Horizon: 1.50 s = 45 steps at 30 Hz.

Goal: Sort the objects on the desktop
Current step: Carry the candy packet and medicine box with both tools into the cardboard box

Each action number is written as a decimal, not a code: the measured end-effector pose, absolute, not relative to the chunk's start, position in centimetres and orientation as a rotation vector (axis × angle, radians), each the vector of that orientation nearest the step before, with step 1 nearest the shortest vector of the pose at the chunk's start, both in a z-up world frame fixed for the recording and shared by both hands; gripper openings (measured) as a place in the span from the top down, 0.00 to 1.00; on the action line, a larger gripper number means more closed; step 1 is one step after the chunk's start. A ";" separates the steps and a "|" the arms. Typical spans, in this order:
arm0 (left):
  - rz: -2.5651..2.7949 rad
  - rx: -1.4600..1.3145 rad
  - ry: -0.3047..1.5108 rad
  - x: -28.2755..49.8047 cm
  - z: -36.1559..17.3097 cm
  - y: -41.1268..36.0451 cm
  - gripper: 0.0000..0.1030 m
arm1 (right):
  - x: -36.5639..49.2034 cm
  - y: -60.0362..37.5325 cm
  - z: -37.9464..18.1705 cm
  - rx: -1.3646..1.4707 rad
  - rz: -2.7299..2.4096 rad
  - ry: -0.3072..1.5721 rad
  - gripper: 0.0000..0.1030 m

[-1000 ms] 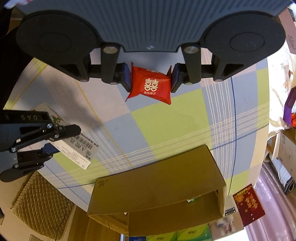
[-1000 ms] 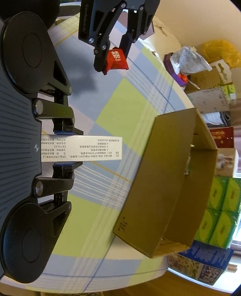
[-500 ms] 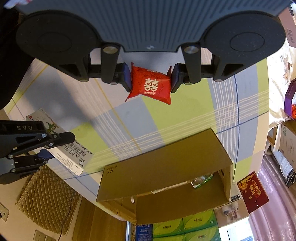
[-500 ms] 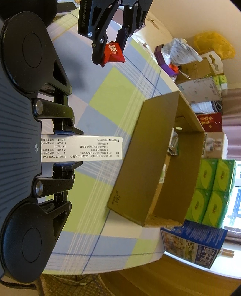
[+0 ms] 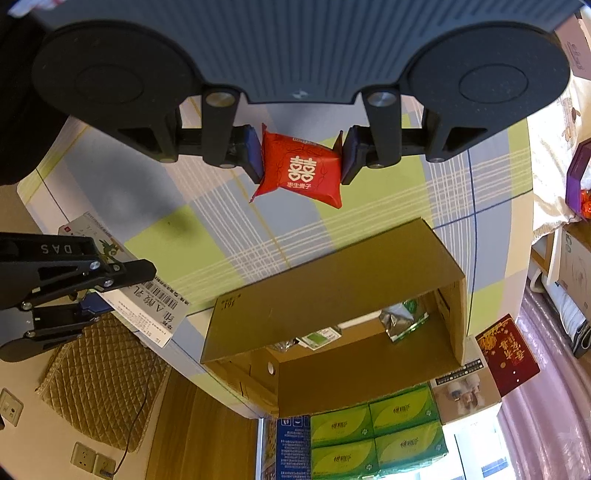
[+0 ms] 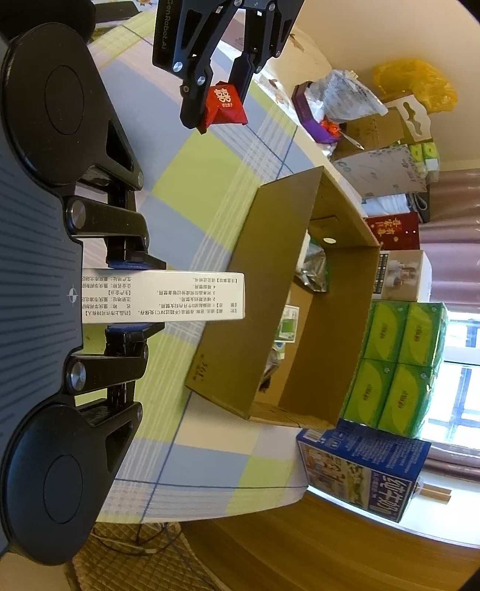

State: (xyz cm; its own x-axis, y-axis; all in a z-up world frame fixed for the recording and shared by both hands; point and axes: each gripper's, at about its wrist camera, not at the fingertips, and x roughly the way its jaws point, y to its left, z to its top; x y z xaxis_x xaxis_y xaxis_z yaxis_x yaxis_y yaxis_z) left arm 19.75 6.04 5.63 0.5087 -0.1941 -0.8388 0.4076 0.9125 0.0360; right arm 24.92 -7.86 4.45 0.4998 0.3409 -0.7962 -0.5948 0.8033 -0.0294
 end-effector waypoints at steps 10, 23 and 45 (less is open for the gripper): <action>-0.369 0.237 0.967 21.8 7.0 5.9 0.64 | 26.6 -8.0 5.8 -0.327 0.574 0.871 0.78; -0.368 0.230 0.950 27.2 8.7 5.6 0.64 | 31.2 -6.6 8.2 -0.350 0.573 0.841 0.78; -0.364 0.204 0.967 32.8 8.1 5.9 0.64 | 36.0 -4.8 7.4 -0.371 0.577 0.861 0.78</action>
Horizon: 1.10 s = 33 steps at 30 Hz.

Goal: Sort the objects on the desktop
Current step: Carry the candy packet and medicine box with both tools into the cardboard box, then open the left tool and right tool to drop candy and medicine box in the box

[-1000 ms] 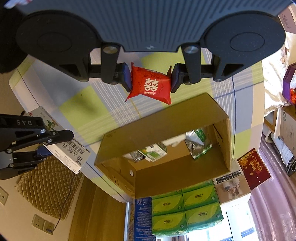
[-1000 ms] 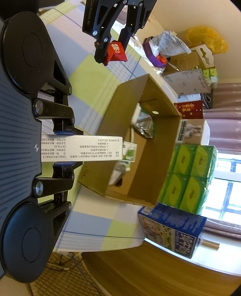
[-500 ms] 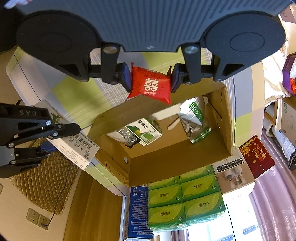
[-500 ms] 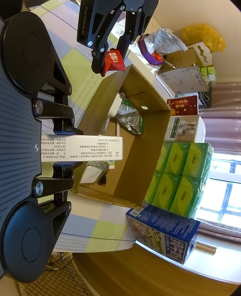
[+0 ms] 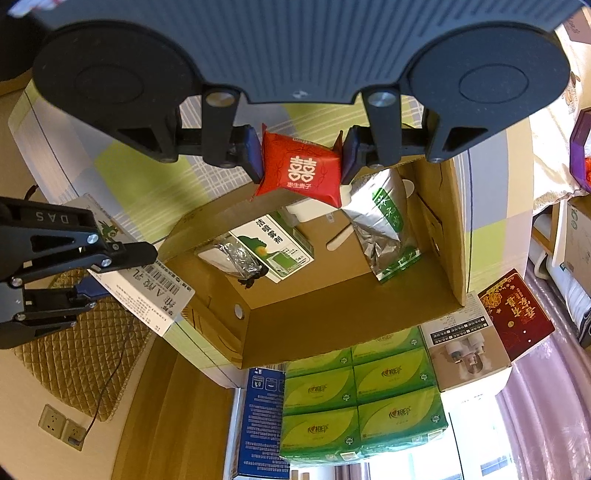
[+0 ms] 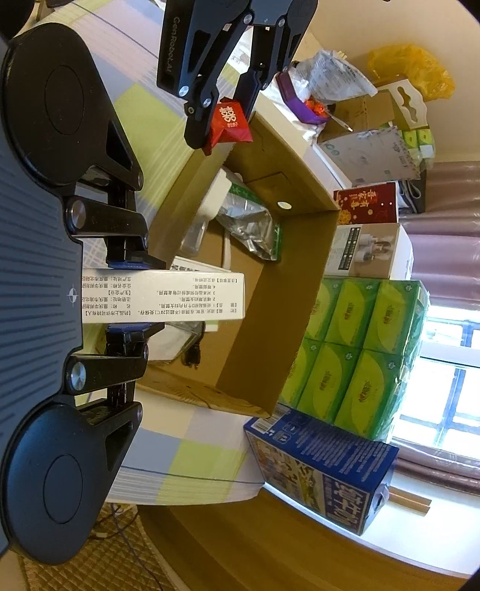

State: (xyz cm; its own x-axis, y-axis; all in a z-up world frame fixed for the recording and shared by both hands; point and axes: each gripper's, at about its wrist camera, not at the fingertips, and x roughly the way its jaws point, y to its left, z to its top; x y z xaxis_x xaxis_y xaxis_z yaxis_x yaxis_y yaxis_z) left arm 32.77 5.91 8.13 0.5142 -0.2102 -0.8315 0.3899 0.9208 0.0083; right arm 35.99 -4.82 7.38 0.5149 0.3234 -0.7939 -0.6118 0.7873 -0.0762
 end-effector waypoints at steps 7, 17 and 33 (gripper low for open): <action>-0.362 0.188 0.964 34.2 8.0 6.1 0.64 | 37.1 -4.0 7.3 -0.381 0.583 0.858 0.78; -0.348 0.160 0.954 37.0 7.9 6.7 0.64 | 39.3 -2.8 7.1 -0.380 0.591 0.859 0.78; -0.308 0.026 0.981 42.0 4.7 8.6 0.64 | 44.1 -1.2 6.2 -0.327 0.584 0.863 0.78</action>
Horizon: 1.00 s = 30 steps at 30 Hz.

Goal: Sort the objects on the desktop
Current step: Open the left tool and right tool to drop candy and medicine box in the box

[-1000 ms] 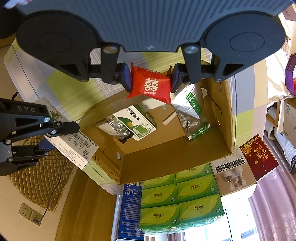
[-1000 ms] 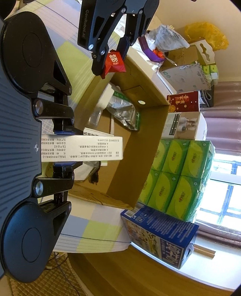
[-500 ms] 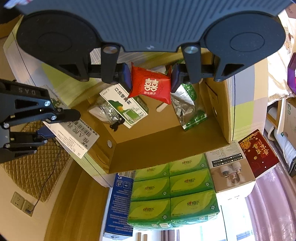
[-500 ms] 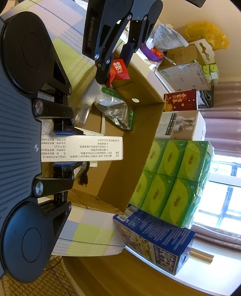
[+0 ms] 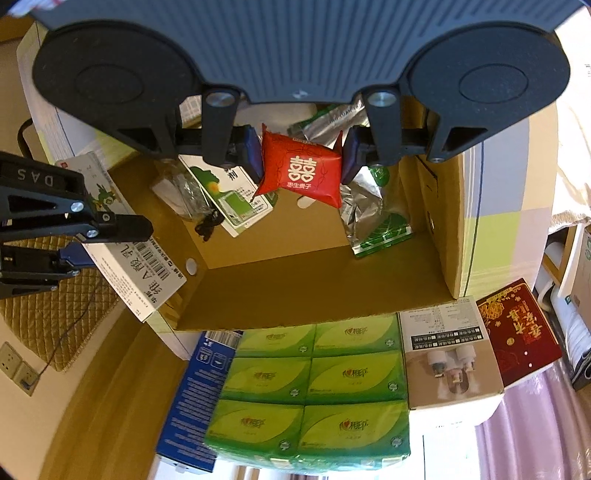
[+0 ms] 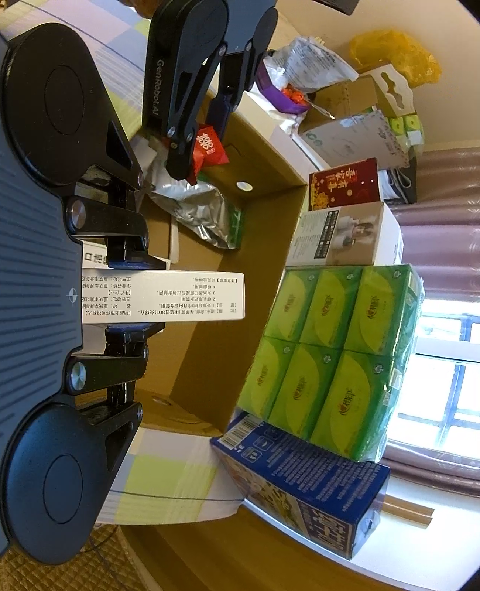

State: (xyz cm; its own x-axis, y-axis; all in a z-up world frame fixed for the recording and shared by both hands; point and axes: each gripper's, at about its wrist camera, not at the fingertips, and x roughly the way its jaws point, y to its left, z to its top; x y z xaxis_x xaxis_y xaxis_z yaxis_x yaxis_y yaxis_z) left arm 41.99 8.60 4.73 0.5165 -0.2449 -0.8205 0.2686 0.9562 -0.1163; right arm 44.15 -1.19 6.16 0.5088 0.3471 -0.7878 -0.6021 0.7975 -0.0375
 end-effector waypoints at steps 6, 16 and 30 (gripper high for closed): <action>-0.322 -0.032 0.981 43.1 3.7 8.6 0.52 | 45.2 -1.0 5.4 -0.310 0.578 0.873 0.78; -0.285 -0.063 0.947 42.5 4.0 9.7 0.51 | 45.3 -1.3 4.7 -0.296 0.576 0.882 0.78; -0.294 -0.039 0.936 41.7 4.4 9.5 0.48 | 46.2 -1.0 5.0 -0.269 0.564 0.811 0.63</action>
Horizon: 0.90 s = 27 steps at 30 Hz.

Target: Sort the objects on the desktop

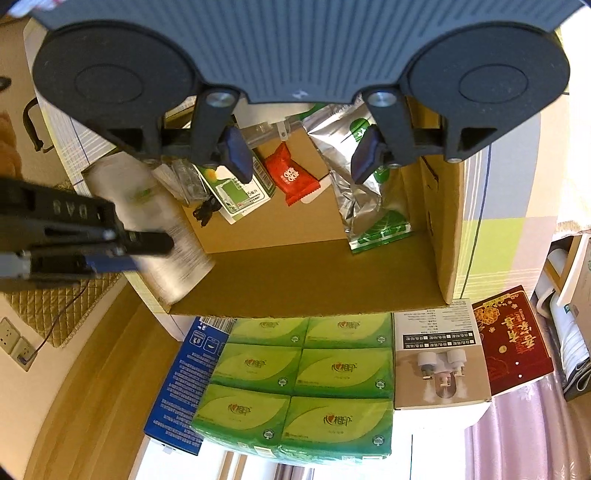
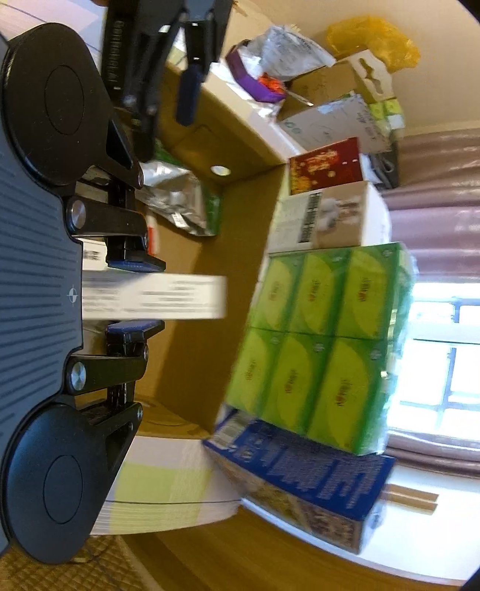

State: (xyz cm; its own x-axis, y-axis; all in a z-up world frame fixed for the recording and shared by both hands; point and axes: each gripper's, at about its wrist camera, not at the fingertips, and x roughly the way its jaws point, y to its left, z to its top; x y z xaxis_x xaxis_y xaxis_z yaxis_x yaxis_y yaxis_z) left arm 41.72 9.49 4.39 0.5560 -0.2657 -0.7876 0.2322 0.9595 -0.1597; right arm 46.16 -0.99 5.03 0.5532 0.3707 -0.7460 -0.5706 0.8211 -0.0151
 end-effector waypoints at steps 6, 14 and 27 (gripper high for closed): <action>-0.294 -0.036 0.927 41.1 4.5 9.6 0.44 | 45.8 -2.1 5.4 -0.233 0.545 0.774 0.38; -0.265 -0.032 0.881 38.5 5.4 9.6 0.20 | 44.0 -4.6 5.0 -0.167 0.528 0.831 0.33; -0.150 -0.046 0.828 29.6 7.5 10.3 0.03 | 35.6 -7.2 7.0 -0.144 0.518 0.822 0.06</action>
